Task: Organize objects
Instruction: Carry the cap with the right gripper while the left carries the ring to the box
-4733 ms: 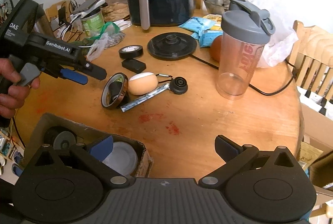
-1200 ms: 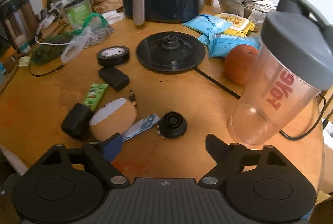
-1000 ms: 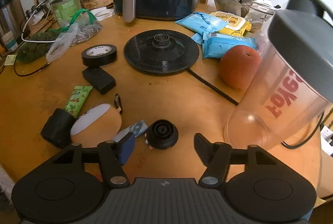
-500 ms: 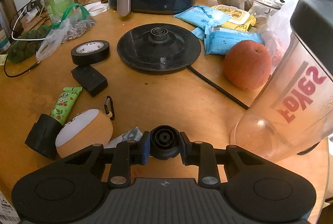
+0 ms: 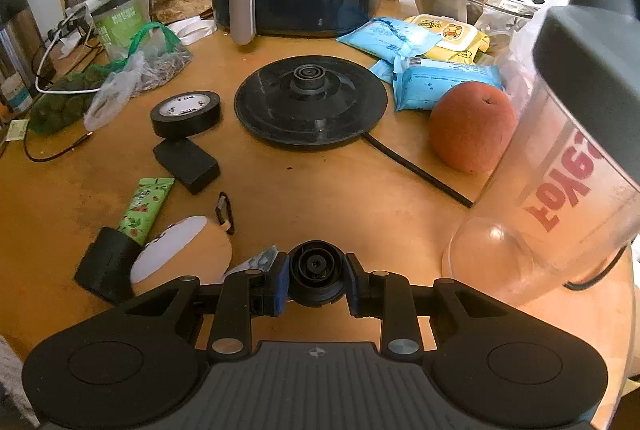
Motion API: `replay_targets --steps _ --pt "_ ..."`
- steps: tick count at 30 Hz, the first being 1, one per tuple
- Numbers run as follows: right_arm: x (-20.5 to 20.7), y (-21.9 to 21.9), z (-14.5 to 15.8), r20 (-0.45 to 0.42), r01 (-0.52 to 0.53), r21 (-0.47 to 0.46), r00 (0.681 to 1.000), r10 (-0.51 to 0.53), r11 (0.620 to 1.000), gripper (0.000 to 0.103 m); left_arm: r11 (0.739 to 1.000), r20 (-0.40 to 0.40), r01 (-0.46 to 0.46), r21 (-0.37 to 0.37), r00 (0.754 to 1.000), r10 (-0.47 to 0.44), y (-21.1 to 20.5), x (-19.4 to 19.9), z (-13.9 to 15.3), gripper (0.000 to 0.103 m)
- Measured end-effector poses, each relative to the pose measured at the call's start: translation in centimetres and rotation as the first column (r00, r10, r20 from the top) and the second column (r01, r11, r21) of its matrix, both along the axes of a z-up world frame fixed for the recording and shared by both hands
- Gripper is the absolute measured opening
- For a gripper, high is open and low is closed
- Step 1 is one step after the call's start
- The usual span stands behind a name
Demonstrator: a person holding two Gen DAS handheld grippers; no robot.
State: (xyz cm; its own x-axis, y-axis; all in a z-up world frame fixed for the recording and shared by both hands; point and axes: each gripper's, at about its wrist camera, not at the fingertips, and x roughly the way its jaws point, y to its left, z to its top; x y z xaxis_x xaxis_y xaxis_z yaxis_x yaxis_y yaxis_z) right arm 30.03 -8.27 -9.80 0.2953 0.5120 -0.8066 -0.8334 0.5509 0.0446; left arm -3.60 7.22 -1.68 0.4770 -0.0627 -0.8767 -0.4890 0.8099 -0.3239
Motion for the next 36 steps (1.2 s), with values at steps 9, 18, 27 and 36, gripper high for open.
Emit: replay_targets --steps 9,18,27,36 --pt "-0.9 -2.4 1.5 -0.068 0.009 0.052 0.998 -0.005 0.999 0.031 1.0 0.028 0.031 -0.001 0.999 -0.031 -1.8 0.8 0.9 0.007" --pt "-2.1 -4.5 3.9 -0.109 -0.01 0.128 0.994 0.024 0.992 0.031 0.997 0.041 0.08 0.001 0.996 -0.08 -4.4 1.3 1.7 0.007" --pt "-4.0 -6.5 6.0 -0.141 -0.046 0.195 0.987 0.074 0.98 0.031 0.984 0.035 0.176 0.03 0.984 -0.177 -7.9 1.2 2.1 0.007" --pt "-6.1 -8.4 7.7 -0.172 -0.101 0.251 0.974 0.147 0.963 0.031 0.959 0.013 0.284 0.024 0.959 -0.284 -11.9 1.5 1.5 0.007"
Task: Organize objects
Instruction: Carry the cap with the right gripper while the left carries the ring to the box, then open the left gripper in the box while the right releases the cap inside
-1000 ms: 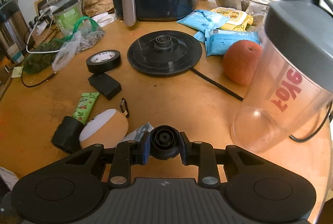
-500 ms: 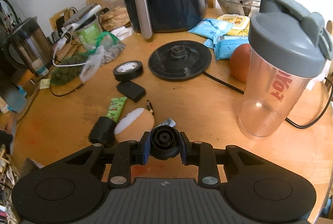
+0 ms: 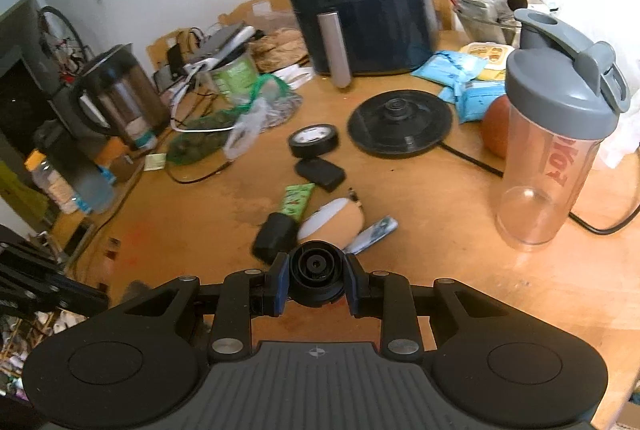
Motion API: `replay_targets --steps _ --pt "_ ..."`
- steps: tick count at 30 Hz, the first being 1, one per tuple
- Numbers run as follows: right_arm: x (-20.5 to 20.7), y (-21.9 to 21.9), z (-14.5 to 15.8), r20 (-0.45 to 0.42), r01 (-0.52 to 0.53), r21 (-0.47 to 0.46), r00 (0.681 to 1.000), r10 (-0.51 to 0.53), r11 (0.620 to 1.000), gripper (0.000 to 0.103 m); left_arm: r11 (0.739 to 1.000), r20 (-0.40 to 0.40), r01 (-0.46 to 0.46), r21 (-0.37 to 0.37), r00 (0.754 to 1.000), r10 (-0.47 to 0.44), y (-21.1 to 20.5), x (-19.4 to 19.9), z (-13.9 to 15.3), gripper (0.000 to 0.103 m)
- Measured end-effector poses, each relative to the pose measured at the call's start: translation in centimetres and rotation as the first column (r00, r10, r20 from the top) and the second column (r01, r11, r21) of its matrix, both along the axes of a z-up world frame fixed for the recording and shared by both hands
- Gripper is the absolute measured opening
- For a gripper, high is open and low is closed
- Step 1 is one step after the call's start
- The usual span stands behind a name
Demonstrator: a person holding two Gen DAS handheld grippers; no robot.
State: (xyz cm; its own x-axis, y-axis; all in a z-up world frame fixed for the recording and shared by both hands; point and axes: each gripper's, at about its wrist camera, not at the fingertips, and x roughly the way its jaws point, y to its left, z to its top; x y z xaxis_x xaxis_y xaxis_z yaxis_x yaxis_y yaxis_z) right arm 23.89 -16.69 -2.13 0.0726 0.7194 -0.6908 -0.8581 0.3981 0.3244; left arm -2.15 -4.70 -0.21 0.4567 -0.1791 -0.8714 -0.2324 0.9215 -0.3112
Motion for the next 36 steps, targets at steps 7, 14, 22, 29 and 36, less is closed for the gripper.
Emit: replay_targets --steps 7,14,22,29,36 --pt "-1.7 -1.8 0.3 -0.035 -0.061 0.023 0.997 0.062 0.998 0.031 0.999 -0.04 0.048 0.017 0.998 -0.047 -2.6 0.0 -1.2 0.007" --pt "-3.0 -3.4 0.1 -0.067 -0.077 0.028 0.995 0.078 0.997 0.031 0.999 -0.083 0.037 0.02 0.996 -0.036 -3.7 -0.1 -2.5 0.008" --pt "-4.6 -4.7 0.0 -0.095 -0.114 0.037 0.989 0.117 0.993 0.031 0.998 -0.141 -0.013 0.056 0.99 0.021 -4.5 -0.8 -3.8 0.023" --pt "-5.7 -5.8 -0.4 -0.123 -0.147 0.037 0.981 0.151 0.988 0.031 0.996 -0.114 -0.073 0.045 0.99 0.077 -4.6 -1.6 -3.3 0.027" --pt "-6.8 -6.5 -0.9 -0.163 -0.206 0.028 0.964 0.208 0.978 0.031 0.985 -0.041 -0.163 0.054 0.985 0.165 -4.5 -2.2 -2.2 0.028"
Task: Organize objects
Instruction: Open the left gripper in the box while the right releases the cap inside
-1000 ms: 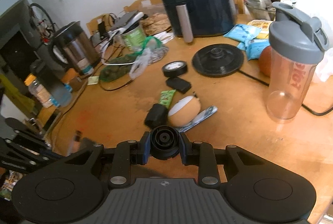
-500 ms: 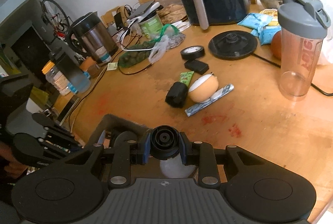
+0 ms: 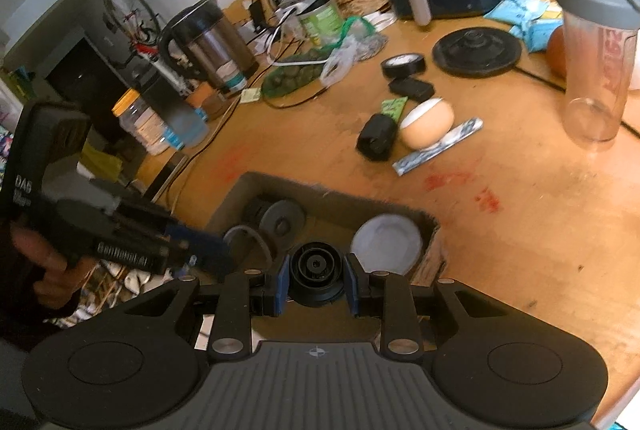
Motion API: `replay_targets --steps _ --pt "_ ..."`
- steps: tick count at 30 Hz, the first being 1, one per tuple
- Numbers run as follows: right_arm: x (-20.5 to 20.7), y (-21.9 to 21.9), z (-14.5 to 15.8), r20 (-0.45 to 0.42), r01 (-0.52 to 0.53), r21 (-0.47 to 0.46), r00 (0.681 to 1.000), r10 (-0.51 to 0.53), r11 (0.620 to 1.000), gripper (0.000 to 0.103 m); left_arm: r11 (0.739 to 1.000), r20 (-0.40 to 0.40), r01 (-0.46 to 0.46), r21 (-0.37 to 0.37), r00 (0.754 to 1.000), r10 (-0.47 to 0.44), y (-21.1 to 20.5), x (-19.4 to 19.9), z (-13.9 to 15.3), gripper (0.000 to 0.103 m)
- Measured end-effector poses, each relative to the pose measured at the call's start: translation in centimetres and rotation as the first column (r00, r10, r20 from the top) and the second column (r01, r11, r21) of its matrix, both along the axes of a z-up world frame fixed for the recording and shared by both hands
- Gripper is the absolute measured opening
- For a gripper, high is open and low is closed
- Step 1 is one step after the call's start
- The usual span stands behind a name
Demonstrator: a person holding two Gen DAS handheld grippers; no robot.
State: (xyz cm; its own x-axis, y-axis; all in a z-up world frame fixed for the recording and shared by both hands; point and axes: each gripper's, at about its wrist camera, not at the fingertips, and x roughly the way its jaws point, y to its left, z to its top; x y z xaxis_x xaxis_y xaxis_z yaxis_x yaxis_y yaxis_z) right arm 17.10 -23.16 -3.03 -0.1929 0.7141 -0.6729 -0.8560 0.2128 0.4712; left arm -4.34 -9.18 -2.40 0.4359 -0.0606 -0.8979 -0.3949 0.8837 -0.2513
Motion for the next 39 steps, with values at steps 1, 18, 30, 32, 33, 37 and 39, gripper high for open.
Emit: replay_targets --steps 1,18,30,32,33,37,39 --pt "-0.2 0.0 -0.1 0.005 -0.011 -0.006 1.0 0.011 1.0 0.031 1.0 0.012 -0.011 0.008 1.0 0.011 0.0 -0.1 0.2 0.029" --pt "-1.8 0.9 -0.5 0.058 -0.12 -0.063 0.991 0.123 0.991 0.054 0.979 0.07 -0.167 0.114 0.985 0.16 0.8 -0.8 1.0 0.053" --pt "-1.2 1.5 0.5 0.085 -0.1 -0.032 0.991 0.102 0.994 0.1 0.972 0.102 -0.207 0.109 0.975 0.196 1.7 -0.4 1.6 0.053" --pt "-1.0 1.8 0.7 0.089 -0.089 -0.031 0.992 0.092 0.996 0.101 0.974 0.103 -0.2 0.102 0.976 0.19 1.9 -0.2 1.7 0.053" --pt "-0.9 1.9 0.7 0.092 -0.085 -0.03 0.992 0.087 0.996 0.101 0.975 0.103 -0.2 0.099 0.976 0.19 2.0 -0.1 1.8 0.053" --pt "-0.2 2.6 1.0 0.114 -0.053 -0.027 0.992 0.055 0.998 0.103 0.979 0.111 -0.186 0.088 0.978 0.176 2.7 0.7 2.2 0.053" --pt "0.2 2.9 1.1 0.114 -0.037 -0.027 0.993 0.04 0.999 0.103 0.981 0.114 -0.175 0.087 0.98 0.165 3.0 1.1 2.4 0.053"
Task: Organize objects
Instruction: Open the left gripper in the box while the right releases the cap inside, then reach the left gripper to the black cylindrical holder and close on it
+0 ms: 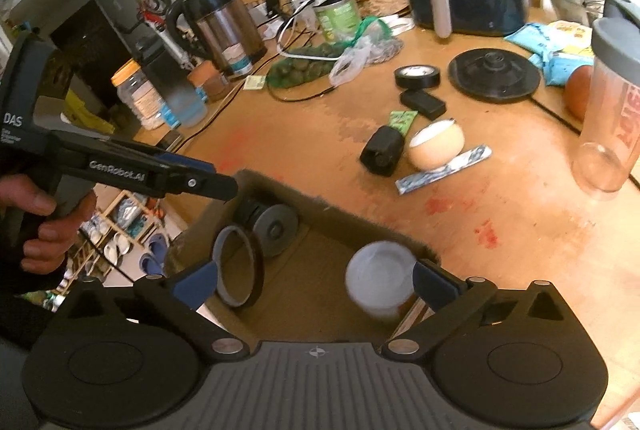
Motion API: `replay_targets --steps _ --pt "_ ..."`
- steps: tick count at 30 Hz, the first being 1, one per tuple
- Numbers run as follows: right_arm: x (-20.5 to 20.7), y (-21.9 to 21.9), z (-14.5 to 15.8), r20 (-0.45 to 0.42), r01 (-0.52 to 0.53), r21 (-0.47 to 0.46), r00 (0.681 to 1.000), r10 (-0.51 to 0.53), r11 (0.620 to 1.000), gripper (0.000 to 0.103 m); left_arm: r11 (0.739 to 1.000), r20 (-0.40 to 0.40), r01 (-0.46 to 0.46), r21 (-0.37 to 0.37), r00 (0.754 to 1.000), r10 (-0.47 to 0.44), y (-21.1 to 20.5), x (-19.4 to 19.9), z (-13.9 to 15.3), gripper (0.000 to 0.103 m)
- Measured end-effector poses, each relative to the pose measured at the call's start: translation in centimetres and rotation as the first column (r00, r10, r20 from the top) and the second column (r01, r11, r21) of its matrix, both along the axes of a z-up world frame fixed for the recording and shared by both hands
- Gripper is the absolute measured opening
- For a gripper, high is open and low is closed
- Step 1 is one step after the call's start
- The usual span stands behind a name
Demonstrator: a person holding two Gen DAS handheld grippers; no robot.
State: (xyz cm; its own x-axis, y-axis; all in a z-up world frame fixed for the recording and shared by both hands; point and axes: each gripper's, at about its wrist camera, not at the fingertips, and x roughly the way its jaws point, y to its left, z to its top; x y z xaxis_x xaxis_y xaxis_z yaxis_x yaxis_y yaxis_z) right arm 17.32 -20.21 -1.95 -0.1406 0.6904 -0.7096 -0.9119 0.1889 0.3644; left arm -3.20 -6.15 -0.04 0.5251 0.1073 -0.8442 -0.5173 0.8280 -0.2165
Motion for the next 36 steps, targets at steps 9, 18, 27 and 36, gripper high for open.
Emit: replay_targets --steps 9,18,27,36 --pt "1.0 1.2 0.3 0.01 0.059 0.005 0.998 -0.06 0.998 0.103 0.996 0.004 0.081 0.021 0.997 -0.082 1.1 2.3 0.5 0.053" --pt "1.4 1.7 0.1 0.006 0.118 -0.008 0.993 -0.118 0.993 0.103 0.987 -0.007 0.159 0.037 0.987 -0.159 2.7 4.2 0.3 0.053" --pt "1.6 1.9 0.1 0.016 0.179 -0.024 0.984 -0.178 0.984 0.103 0.971 -0.031 0.234 0.045 0.972 -0.233 4.3 5.4 -0.5 0.053" --pt "2.0 2.1 0.2 0.005 0.267 -0.03 0.964 -0.267 0.963 0.103 0.942 -0.052 0.326 0.086 0.945 -0.322 5.6 6.9 -1.1 0.067"
